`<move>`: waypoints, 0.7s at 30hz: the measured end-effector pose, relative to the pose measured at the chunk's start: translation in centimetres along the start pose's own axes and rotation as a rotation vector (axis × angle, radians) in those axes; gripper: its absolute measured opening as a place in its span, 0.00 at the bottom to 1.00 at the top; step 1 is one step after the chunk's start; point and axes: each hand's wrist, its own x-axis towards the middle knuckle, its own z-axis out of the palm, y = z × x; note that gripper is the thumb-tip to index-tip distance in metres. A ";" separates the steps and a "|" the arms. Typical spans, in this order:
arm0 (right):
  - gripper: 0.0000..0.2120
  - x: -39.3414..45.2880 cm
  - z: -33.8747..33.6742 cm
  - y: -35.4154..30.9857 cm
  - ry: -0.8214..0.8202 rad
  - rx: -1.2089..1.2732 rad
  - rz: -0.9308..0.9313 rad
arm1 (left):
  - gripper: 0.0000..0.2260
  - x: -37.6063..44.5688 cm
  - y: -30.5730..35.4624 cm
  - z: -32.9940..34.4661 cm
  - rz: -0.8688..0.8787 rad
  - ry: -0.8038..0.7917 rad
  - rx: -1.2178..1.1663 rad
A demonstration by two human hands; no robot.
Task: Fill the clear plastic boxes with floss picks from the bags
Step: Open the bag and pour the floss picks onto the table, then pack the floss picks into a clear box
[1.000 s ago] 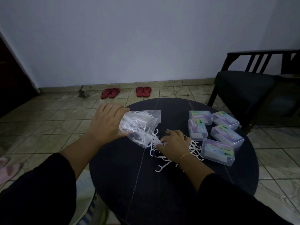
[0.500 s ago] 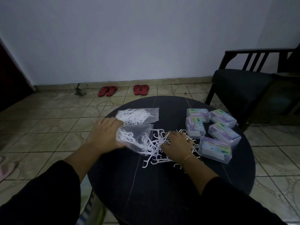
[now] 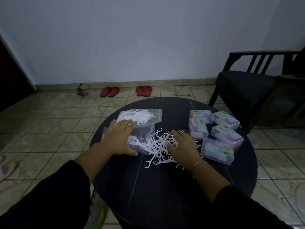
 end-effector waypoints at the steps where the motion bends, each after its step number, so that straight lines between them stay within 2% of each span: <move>1: 0.29 -0.5 -0.5 0.2 0.009 0.003 -0.022 | 0.55 0.0 0.5 -0.1 0.016 -0.011 0.003; 5: 0.25 -2.5 -2.9 1.8 0.049 -0.033 -0.094 | 0.56 0.1 3.8 -0.7 0.105 0.016 -0.016; 9: 0.22 -4.1 -5.4 4.6 0.102 -0.157 -0.085 | 0.49 0.4 9.2 -0.8 0.190 0.120 -0.097; 13: 0.22 -5.8 -6.9 7.4 0.111 -0.257 0.016 | 0.42 0.8 15.0 0.6 0.231 0.210 -0.219; 16: 0.23 -6.8 -7.2 9.1 0.078 -0.284 0.047 | 0.40 1.2 18.6 1.8 0.249 0.207 -0.276; 21: 0.24 -7.0 -7.2 10.7 0.046 -0.320 -0.051 | 0.39 1.7 21.8 3.3 0.199 0.193 -0.390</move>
